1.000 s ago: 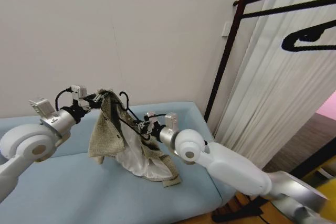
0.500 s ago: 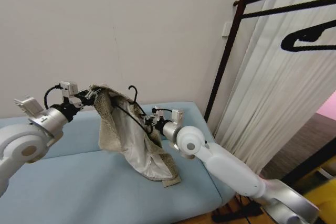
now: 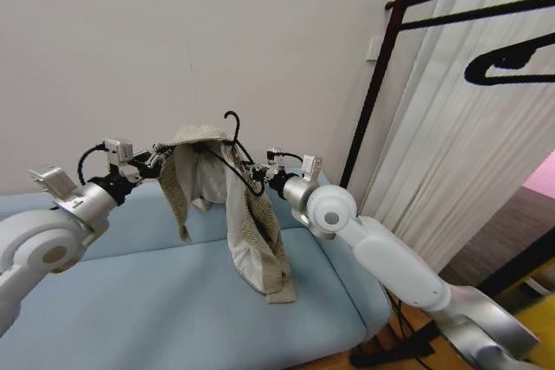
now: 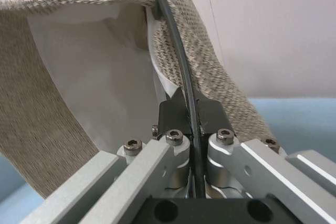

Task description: Pick up the clothes from the sofa and hang them on the clothes hanger.

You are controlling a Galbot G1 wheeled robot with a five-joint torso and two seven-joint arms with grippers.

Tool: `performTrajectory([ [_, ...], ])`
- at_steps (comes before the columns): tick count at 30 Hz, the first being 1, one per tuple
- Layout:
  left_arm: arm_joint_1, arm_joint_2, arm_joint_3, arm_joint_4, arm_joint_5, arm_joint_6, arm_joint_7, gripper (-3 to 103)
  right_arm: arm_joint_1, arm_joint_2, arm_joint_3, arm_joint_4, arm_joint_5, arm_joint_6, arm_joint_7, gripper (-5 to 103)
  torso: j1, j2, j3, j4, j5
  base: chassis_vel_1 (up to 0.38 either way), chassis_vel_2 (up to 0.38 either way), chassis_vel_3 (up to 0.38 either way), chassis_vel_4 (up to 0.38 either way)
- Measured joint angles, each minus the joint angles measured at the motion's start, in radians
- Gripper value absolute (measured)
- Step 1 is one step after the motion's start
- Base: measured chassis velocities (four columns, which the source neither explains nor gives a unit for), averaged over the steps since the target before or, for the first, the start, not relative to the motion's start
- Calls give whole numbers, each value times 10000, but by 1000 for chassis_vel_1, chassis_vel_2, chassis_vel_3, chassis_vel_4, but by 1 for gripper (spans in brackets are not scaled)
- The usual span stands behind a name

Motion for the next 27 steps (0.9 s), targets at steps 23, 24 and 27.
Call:
performTrajectory([
  [23, 2, 17, 174, 129, -16, -28, -12, 2, -2463, -1859, 1245, 1319, -354, -357, -374, 2, 0, 1, 0, -1, -1, 0, 0, 0, 0],
  [24, -7, 24, 175, 64, -16, -27, -20, 2, -2350, -1787, 1154, 1300, -354, -357, -371, 2, 0, 2, 1, -1, -1, 0, 0, 0, 0],
  [27, -5, 65, 170, -54, -24, -18, -34, 2, -2019, -1589, 853, 1239, -409, -354, -363, 2, -1, 1, 1, 0, 0, 0, 0, 0, 0],
])
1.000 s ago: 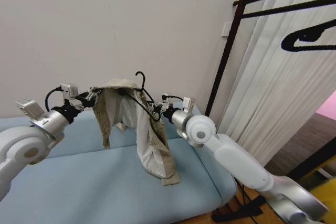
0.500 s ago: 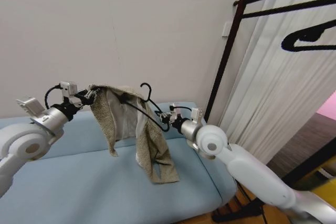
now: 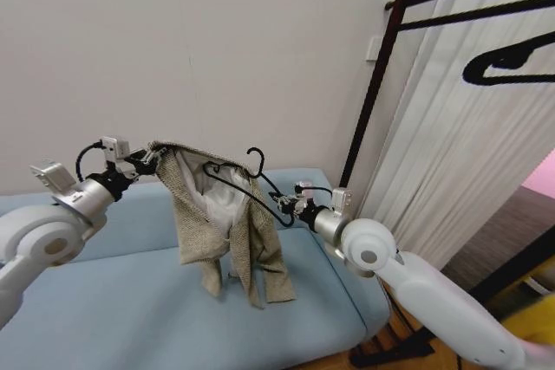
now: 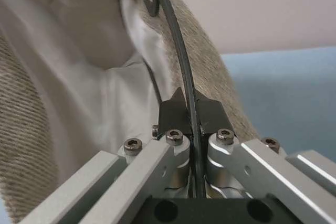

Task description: Pick up the clothes from the sofa and hang them on the clothes hanger.

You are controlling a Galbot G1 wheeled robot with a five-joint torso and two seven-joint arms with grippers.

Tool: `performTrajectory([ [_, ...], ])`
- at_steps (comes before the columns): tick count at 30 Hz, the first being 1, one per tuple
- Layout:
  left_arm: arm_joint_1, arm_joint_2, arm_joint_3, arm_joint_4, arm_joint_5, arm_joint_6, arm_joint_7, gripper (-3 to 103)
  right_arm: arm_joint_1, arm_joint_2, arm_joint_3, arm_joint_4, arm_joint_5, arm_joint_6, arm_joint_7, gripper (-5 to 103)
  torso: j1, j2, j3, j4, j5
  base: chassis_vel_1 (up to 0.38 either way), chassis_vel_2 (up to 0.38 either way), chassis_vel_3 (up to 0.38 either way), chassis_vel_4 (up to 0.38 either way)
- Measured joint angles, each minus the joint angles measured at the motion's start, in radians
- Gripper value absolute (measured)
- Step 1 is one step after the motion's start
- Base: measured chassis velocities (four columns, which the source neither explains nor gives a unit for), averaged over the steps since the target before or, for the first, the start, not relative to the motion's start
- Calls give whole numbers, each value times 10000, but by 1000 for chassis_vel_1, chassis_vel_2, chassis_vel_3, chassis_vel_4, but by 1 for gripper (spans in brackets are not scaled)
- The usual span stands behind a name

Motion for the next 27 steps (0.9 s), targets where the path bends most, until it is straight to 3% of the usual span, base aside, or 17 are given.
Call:
performTrajectory([
  [9, 61, 76, -265, -542, -146, 35, -127, 2, 1820, 1566, -1359, -1374, -274, 213, 329, 2, 2, 0, 1, 4, -2, 0, 0, 0, 0],
  [27, 738, -184, -897, -1380, -162, 20, -63, 2, 2388, 2016, -1719, -1849, -291, 381, 441, 2, 1, 0, 0, -1, 0, 0, 0, 0, 0],
])
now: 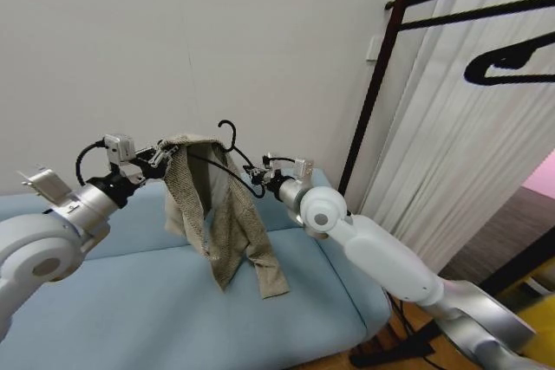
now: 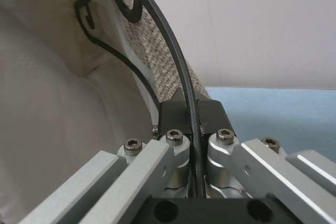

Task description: Pick up the clothes from the sofa and hang them on the clothes hanger.

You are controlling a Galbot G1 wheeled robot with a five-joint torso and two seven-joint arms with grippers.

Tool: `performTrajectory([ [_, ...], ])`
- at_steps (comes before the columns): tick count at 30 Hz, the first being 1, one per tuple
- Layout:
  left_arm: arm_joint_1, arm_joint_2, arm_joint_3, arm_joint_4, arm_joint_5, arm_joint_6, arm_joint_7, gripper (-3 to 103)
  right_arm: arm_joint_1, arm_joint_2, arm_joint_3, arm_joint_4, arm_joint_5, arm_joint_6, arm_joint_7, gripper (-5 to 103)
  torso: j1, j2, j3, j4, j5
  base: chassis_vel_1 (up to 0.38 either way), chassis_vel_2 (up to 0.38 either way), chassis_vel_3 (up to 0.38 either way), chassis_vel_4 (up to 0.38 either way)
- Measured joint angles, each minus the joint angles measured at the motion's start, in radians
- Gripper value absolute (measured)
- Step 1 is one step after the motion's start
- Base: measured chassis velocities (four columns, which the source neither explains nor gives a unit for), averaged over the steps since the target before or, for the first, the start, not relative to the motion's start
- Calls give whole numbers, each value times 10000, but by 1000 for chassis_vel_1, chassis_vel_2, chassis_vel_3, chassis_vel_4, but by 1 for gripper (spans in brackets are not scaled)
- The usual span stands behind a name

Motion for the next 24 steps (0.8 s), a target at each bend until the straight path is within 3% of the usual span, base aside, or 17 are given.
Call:
performTrajectory([
  [12, 383, -287, 145, -278, 386, -1, 99, 2, 506, 556, -69, -360, 151, 397, -256, 2, 0, -2, 0, 3, -2, 0, 0, 0, 0],
  [21, 521, -546, 206, 137, 1118, -15, 225, -1, 678, -83, 827, -349, 227, 412, -793, 2, 0, -1, 0, -3, 0, 0, 0, 0, 0],
  [24, 530, -656, 281, 441, 1426, -6, 169, 12, 745, -397, 947, -272, 136, 381, -1064, 2, 0, -2, 0, -1, 1, 0, 0, 0, 0],
])
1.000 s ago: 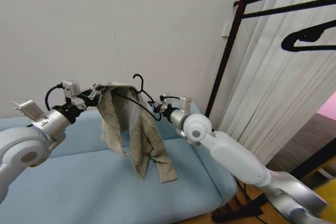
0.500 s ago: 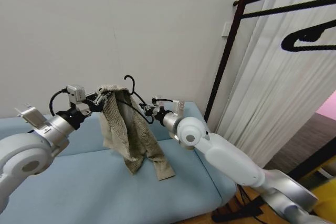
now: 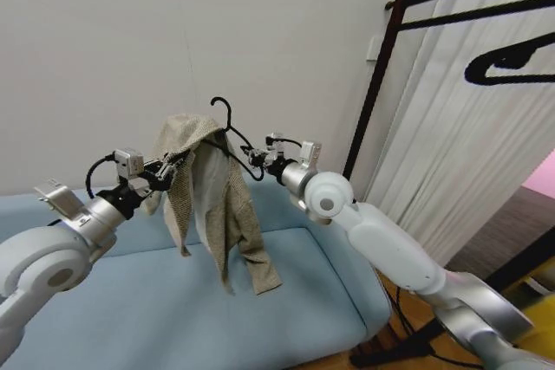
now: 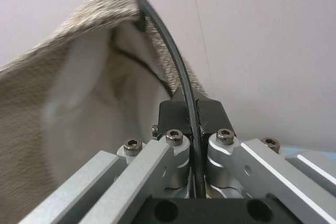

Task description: Pick up the clothes from the sofa and hang them on the clothes hanger.

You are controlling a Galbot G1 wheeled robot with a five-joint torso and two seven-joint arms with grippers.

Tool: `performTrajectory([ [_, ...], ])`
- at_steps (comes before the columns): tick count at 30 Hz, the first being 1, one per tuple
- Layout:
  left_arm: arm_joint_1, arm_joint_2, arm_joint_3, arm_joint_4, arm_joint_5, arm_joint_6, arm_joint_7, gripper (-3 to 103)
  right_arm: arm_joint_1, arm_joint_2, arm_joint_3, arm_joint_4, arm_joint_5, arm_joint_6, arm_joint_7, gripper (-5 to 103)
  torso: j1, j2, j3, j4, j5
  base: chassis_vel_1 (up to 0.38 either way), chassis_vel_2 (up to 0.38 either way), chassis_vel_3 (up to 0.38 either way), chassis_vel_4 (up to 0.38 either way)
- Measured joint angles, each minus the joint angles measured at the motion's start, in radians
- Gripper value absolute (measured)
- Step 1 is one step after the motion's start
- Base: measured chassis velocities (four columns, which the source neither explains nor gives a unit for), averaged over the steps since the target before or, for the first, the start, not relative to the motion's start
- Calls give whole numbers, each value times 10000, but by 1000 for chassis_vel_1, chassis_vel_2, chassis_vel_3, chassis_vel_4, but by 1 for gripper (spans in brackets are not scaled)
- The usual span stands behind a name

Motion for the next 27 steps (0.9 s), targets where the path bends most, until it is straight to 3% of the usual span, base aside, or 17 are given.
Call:
performTrajectory([
  [3, 46, -78, 65, 259, 289, 5, -21, 18, 67, -185, 34, 88, -81, -22, -173, 2, 0, 0, 0, 1, 0, 0, 0, 0, 0],
  [7, 129, -218, 106, 647, 609, 5, -17, 34, 133, -563, 177, 194, -466, -94, -854, 2, 0, 0, 0, 3, -1, 0, 0, 0, 0],
  [14, 42, -135, 56, 1087, 650, -4, 38, 62, 261, -1192, 451, 123, -1258, -266, -1891, 2, 0, 0, 0, 1, 0, 0, 0, 0, 0],
  [15, 42, -135, 56, 1087, 650, -4, 38, 62, 261, -1192, 451, 123, -1258, -266, -1891, 2, 0, 0, 0, 1, 0, 0, 0, 0, 0],
  [17, -80, -4, 66, 1276, 651, -15, 50, 73, 330, -1454, 532, 42, -1458, -344, -2256, 2, 0, 0, 0, 2, 0, 0, 0, 0, 0],
  [18, -135, 61, 79, 1362, 652, -28, 52, 73, 363, -1601, 578, 7, -1493, -395, -2422, 2, 0, -1, 0, 2, 0, 0, 0, 0, 0],
  [21, -264, 312, 92, 1599, 636, -75, 175, 89, 459, -2147, 752, -87, -1503, -602, -3244, 2, 0, 0, 0, 1, 1, 0, 0, 0, 0],
  [22, -264, 312, 92, 1599, 636, -75, 175, 89, 459, -2147, 752, -87, -1503, -602, -3244, 2, 0, 0, 0, 1, 1, 0, 0, 0, 0],
  [27, -461, 808, 69, 2023, 435, -177, 576, 100, 556, -2998, 951, -382, -1667, -709, -5192, 2, 0, 0, -1, -2, 1, 0, 0, 0, 0],
])
